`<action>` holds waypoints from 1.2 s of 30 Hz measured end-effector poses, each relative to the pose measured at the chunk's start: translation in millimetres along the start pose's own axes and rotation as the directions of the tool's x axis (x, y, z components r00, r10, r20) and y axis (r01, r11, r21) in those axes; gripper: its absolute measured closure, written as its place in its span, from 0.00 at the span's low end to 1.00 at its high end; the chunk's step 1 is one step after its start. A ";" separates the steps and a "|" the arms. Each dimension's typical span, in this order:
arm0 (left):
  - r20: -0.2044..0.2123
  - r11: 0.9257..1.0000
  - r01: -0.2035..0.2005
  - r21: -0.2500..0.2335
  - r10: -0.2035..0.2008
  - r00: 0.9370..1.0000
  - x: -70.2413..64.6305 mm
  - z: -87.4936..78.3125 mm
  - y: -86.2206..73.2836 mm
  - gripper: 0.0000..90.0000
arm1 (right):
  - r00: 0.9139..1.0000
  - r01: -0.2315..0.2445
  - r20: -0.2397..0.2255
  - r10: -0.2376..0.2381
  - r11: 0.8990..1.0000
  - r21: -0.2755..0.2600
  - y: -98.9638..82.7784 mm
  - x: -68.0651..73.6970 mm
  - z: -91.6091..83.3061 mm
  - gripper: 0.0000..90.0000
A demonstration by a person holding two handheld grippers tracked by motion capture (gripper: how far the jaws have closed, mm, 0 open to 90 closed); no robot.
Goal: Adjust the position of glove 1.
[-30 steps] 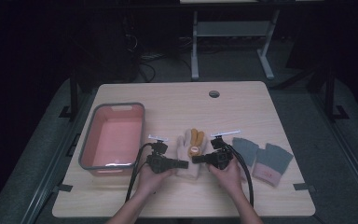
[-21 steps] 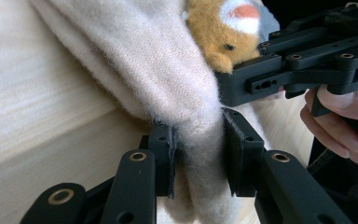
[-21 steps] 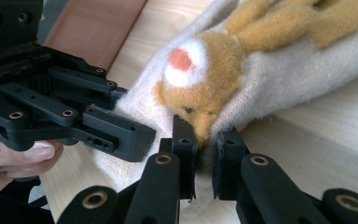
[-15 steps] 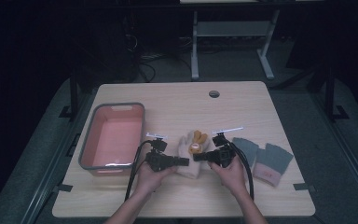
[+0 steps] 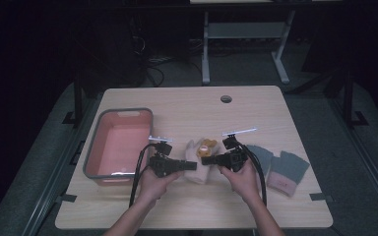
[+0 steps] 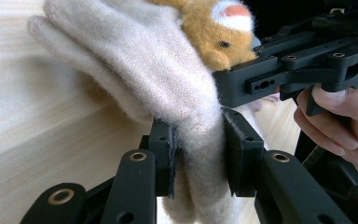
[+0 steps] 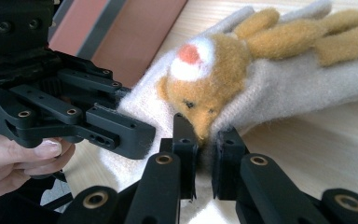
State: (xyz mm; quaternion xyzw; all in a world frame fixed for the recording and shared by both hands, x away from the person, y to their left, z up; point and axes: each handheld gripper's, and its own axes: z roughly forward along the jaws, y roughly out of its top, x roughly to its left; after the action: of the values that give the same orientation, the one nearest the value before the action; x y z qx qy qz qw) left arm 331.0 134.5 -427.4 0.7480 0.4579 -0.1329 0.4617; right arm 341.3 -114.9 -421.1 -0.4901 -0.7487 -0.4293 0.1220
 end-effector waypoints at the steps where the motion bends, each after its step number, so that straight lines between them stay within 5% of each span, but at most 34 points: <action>1: 0.003 1.000 -0.010 -0.005 0.010 1.000 -0.7 -3.5 2.0 0.75 | 1.000 0.006 0.000 -0.006 1.000 -0.003 2.8 3.0 -1.1 0.91; 36: 0.013 0.997 -0.024 -0.069 0.025 1.000 0.8 -41.3 17.9 0.75 | 0.998 0.017 -0.054 -0.018 1.000 -0.008 34.9 28.2 1.6 0.91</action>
State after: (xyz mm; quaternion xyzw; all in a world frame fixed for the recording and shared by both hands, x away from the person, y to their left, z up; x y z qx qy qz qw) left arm 336.6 165.7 -395.4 0.7361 0.4499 -0.1165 0.4921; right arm 357.1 -90.7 -386.8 -0.4721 -0.7478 -0.4464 0.1366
